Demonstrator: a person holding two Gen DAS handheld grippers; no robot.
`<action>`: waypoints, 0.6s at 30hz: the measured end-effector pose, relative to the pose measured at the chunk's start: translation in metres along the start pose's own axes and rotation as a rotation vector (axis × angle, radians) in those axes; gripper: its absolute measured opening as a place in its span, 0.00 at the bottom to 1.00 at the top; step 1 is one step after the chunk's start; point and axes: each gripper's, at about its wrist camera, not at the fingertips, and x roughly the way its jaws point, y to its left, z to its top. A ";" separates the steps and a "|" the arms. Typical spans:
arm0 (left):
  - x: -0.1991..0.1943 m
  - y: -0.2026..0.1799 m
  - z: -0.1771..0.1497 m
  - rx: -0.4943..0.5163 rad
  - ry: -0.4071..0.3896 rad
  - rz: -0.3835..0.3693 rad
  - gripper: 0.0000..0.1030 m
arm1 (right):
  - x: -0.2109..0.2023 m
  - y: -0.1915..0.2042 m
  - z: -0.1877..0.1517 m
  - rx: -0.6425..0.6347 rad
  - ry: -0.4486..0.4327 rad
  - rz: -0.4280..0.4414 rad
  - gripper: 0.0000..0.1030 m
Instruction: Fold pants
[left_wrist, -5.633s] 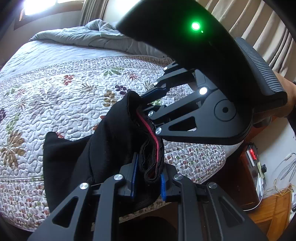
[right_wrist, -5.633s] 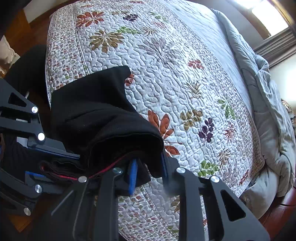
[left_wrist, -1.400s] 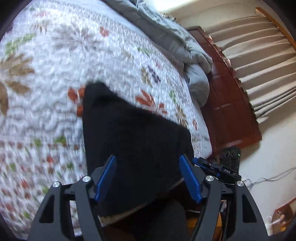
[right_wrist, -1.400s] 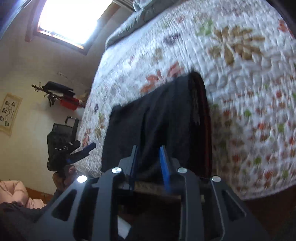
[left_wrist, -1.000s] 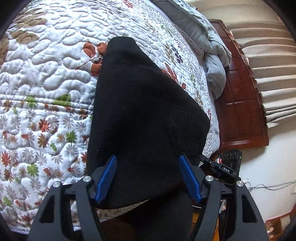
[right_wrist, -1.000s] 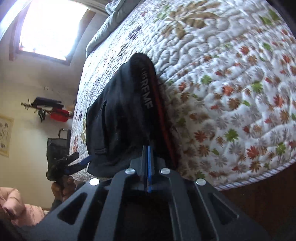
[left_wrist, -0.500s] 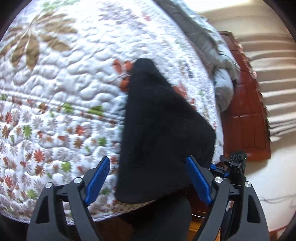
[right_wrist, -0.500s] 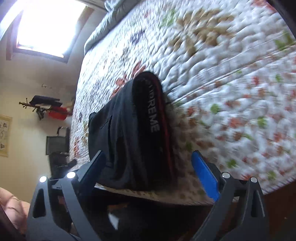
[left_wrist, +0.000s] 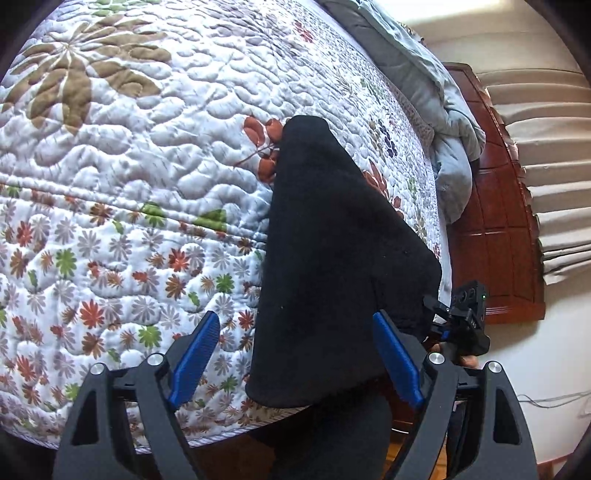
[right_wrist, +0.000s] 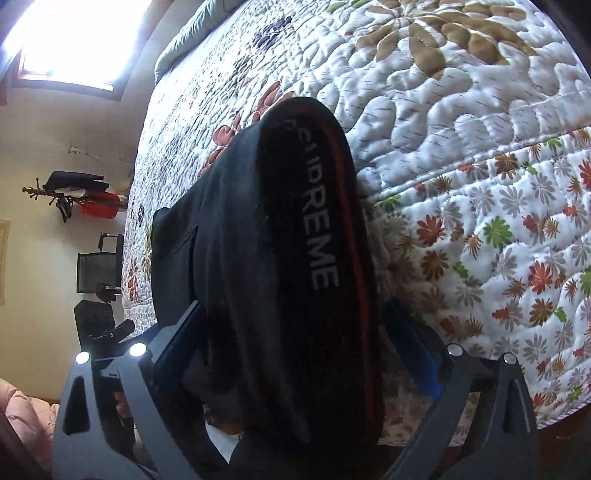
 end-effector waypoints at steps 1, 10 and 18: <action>0.001 0.000 0.002 -0.002 0.002 -0.007 0.82 | 0.000 0.000 0.000 0.000 0.004 -0.003 0.93; 0.019 0.006 0.018 -0.008 0.050 0.031 0.82 | 0.001 0.000 0.006 0.015 0.012 -0.015 0.93; 0.025 0.002 0.025 0.012 0.079 0.031 0.82 | 0.002 0.002 0.013 0.025 0.025 0.008 0.94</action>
